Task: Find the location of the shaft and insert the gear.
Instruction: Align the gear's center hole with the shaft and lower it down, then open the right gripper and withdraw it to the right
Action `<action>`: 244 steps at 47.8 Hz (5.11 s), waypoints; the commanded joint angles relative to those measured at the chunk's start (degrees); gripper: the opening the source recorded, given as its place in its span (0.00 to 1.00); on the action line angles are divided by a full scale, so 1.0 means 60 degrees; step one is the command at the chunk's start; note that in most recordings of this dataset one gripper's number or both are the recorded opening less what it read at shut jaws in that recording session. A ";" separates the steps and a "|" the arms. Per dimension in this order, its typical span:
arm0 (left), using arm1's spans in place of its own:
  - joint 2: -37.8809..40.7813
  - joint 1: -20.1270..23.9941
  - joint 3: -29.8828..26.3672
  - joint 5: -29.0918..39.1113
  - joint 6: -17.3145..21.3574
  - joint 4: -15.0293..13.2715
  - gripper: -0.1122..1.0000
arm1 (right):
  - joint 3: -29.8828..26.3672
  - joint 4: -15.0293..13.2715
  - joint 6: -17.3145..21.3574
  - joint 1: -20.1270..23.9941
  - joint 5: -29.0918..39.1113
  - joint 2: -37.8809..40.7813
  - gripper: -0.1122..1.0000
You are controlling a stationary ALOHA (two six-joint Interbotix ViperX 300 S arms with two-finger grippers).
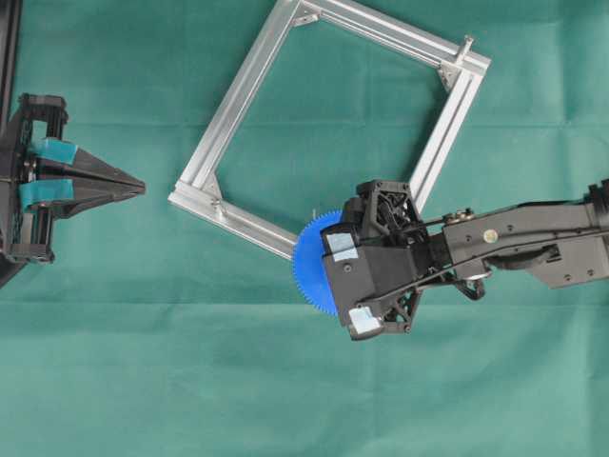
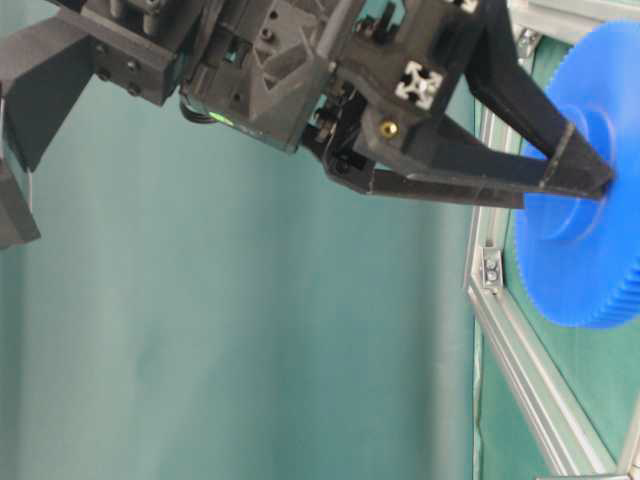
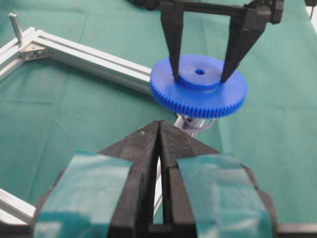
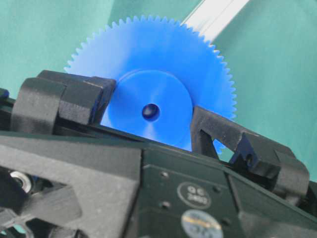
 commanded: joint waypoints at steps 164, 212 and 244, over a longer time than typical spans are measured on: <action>0.0088 0.0015 -0.0088 -0.0088 -0.0015 -0.0015 0.11 | 0.0557 0.0410 0.0117 -0.0366 -0.0894 0.0557 0.74; 0.0088 0.0015 -0.0088 -0.0044 -0.0015 -0.0015 0.11 | 0.0366 -0.0073 0.0132 -0.0366 -0.0249 -0.1230 0.86; 0.0088 0.0015 -0.0088 0.0015 -0.0015 -0.0015 0.11 | 0.0659 -0.0234 0.0103 -0.0293 -0.0249 -0.2109 0.86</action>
